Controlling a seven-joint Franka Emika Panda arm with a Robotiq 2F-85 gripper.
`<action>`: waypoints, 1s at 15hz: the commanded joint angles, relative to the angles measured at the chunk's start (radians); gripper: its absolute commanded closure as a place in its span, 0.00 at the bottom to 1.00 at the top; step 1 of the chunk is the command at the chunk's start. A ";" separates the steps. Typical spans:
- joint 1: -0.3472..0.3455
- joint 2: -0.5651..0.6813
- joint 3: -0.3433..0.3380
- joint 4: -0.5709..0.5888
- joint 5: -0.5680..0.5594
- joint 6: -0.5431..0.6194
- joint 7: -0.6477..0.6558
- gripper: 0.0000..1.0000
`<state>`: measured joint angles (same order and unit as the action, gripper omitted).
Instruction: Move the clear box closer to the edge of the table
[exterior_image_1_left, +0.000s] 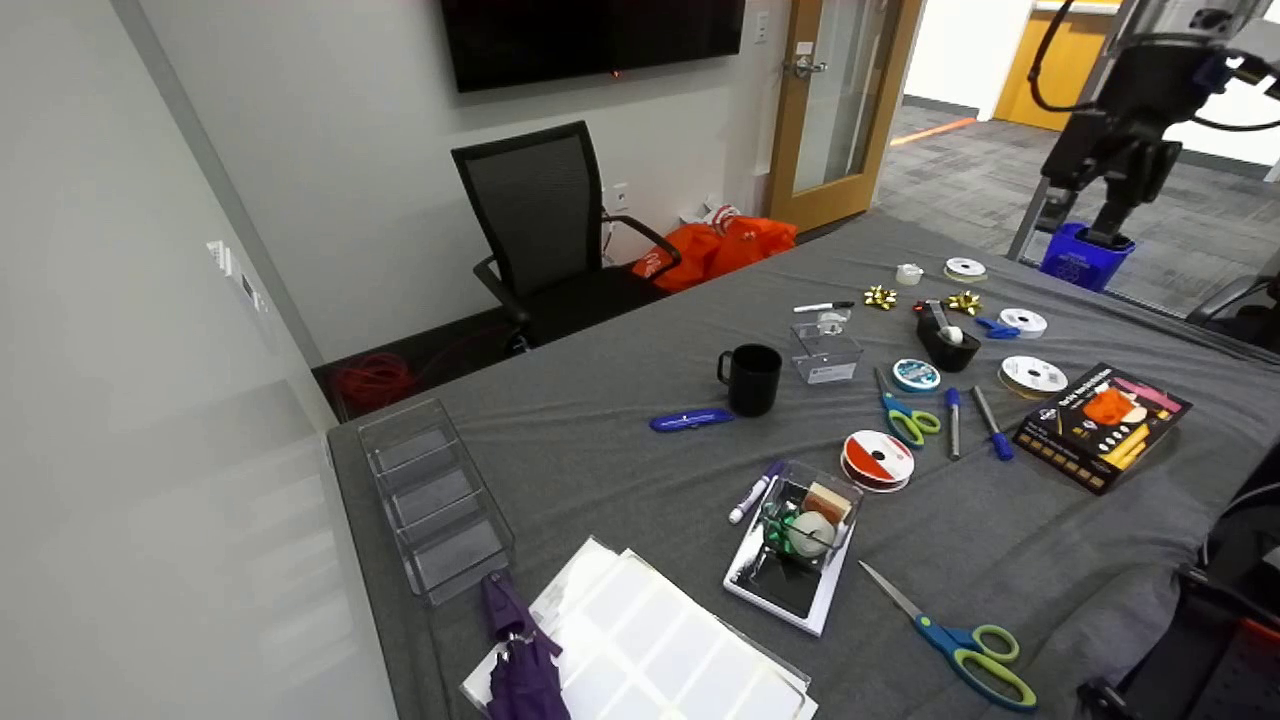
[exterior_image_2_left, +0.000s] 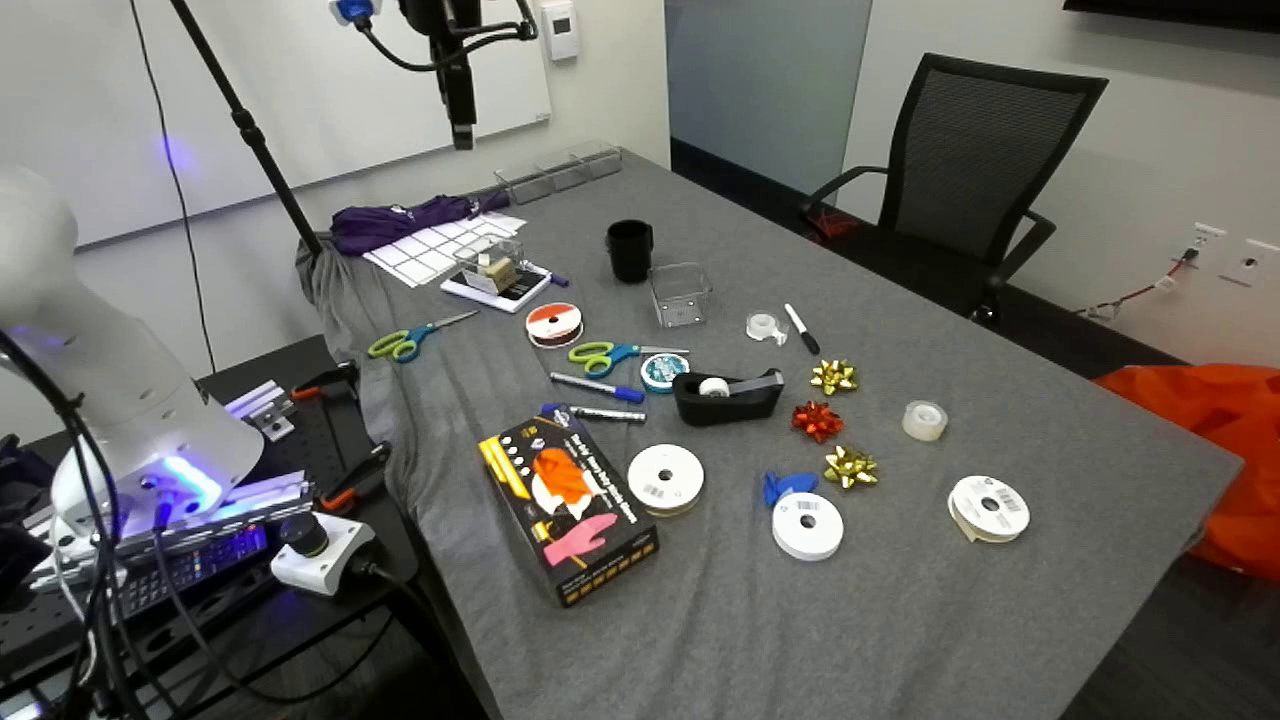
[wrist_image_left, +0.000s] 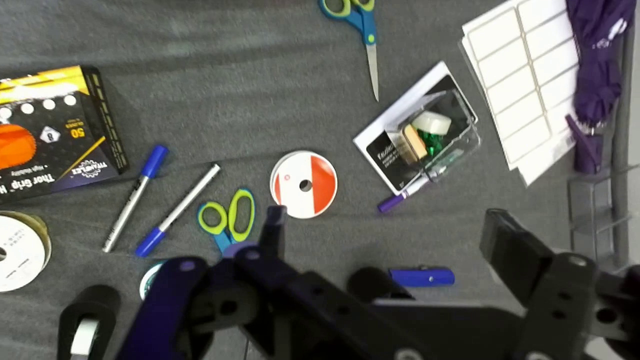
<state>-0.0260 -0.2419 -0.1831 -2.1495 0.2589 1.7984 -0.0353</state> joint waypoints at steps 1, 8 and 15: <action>-0.025 0.084 0.049 0.002 0.037 0.185 0.136 0.00; -0.011 0.301 0.100 0.072 0.009 0.480 0.506 0.00; 0.015 0.468 0.087 0.205 -0.074 0.523 0.909 0.00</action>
<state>-0.0206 0.1535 -0.0854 -2.0155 0.2312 2.3125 0.7306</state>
